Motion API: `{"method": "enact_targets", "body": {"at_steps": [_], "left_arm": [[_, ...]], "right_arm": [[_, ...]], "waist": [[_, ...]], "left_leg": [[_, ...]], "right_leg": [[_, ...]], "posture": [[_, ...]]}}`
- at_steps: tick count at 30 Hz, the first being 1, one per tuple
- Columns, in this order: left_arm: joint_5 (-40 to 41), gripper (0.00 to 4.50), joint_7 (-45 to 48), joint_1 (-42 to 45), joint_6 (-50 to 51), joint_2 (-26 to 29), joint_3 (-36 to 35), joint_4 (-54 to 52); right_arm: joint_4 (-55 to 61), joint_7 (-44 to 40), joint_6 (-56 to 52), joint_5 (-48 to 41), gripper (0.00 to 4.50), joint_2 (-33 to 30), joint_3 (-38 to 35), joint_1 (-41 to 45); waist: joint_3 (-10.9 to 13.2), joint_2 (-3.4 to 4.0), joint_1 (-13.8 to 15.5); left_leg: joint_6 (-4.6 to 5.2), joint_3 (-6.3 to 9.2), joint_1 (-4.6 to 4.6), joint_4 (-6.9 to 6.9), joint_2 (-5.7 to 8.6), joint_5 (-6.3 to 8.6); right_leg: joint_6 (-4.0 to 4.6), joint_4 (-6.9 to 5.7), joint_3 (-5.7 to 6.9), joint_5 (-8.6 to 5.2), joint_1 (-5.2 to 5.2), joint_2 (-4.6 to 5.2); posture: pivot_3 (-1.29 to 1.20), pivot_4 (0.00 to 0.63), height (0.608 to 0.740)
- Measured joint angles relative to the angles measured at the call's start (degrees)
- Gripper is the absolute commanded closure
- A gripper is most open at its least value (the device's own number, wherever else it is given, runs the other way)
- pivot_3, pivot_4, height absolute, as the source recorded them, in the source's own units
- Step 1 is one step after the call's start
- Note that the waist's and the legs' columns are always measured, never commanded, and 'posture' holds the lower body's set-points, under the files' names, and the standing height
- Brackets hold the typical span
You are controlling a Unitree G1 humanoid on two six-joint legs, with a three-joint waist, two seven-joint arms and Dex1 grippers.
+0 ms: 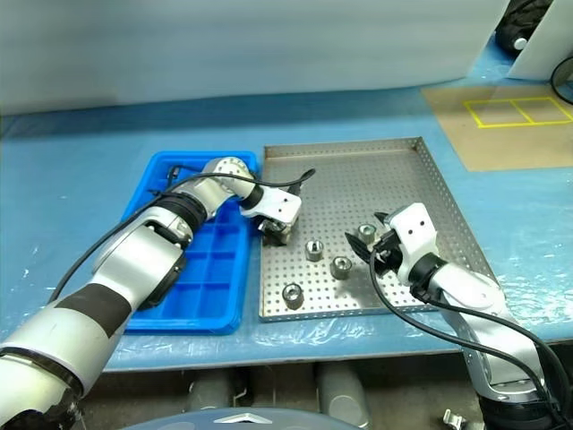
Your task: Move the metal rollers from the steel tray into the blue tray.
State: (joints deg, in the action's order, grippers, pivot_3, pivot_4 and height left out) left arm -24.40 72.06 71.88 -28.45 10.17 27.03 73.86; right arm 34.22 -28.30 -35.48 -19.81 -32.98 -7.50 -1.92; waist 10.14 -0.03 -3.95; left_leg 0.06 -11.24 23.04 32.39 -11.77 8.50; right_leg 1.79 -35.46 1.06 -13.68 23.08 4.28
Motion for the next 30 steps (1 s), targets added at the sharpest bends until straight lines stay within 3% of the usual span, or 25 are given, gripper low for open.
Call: {"method": "enact_targets", "body": {"at_steps": [1,14,24,30], "left_arm": [[-0.1,2.63,-0.6,0.0,0.3,0.0,-0.1,-0.1],[0.6,2.63,-1.5,-1.1,1.1,0.8,-0.9,-1.6],[17.7,2.63,11.6,-3.2,1.7,1.1,-15.6,-4.8],[19.6,2.63,14.5,-3.7,2.8,5.9,-16.6,-8.3]], "right_arm": [[0.0,0.1,0.1,0.1,0.78,0.0,0.0,-0.1],[-1.5,0.5,0.9,0.8,0.78,0.3,1.2,2.2],[-3.2,-0.8,1.5,0.8,0.78,0.3,2.6,5.8],[-7.2,-2.8,2.7,0.8,0.78,0.6,4.9,10.1]], "waist": [[0.0,0.0,0.0],[0.0,0.05,-0.3],[0.0,0.03,1.2],[0.0,0.05,1.8]], "left_leg": [[0.0,0.0,0.0,0.01,0.0,0.0],[-0.01,0.02,-0.15,0.0,0.0,0.0],[0.29,0.01,0.22,-0.07,-0.02,-0.01],[0.12,0.0,0.15,-0.1,-0.04,0.03]], "right_leg": [[0.0,0.0,0.0,0.0,-0.01,0.0],[0.02,-0.01,0.0,0.01,-0.1,-0.01],[0.05,0.14,0.01,0.02,0.13,0.13],[0.05,0.09,0.01,0.02,0.12,0.12]], "posture": [[-0.53,0.15,0.74],[-0.49,0.15,0.74],[-0.42,0.15,0.74],[-0.34,0.15,0.74]]}}
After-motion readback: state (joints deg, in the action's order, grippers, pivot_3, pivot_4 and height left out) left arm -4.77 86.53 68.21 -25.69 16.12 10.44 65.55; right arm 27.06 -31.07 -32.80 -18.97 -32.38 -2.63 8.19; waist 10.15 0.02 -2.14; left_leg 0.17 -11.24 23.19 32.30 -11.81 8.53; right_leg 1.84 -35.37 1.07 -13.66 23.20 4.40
